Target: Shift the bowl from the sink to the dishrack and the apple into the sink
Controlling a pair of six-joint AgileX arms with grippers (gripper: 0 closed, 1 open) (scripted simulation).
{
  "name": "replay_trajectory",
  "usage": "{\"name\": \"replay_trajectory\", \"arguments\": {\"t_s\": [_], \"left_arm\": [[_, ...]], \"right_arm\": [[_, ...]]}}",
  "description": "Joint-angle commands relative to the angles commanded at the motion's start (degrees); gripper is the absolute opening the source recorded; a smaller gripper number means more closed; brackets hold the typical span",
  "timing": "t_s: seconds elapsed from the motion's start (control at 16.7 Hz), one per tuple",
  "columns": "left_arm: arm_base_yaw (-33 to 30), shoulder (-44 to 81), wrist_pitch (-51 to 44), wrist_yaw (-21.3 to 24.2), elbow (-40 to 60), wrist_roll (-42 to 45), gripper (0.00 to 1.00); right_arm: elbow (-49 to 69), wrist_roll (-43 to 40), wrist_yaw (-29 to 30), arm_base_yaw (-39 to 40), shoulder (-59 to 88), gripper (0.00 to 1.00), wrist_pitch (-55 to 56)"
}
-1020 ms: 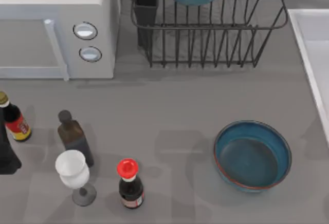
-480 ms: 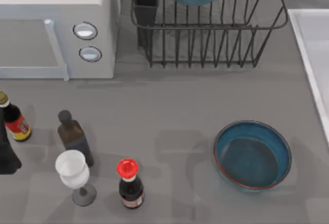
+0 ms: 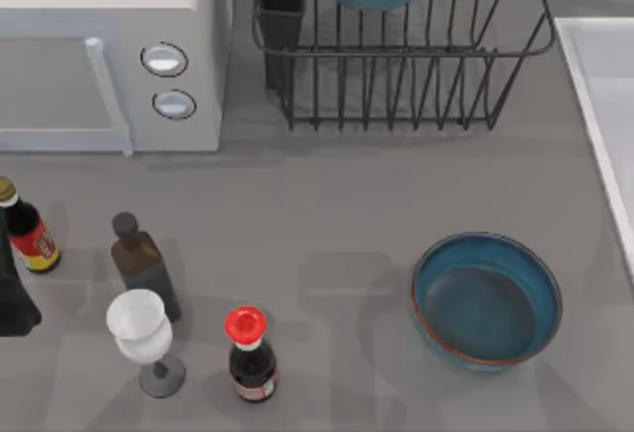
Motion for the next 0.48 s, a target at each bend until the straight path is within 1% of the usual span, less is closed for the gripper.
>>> {"name": "replay_trajectory", "arguments": {"t_s": [0.24, 0.48], "left_arm": [[0.00, 0.00, 0.00, 0.00, 0.00, 0.00, 1.00], [0.00, 0.00, 0.00, 0.00, 0.00, 0.00, 1.00]], "right_arm": [[-3.29, -0.10, 3.31, 3.56, -11.74, 1.00, -11.06], [-4.07, -0.12, 4.10, 4.40, -14.19, 1.00, -13.41]]}}
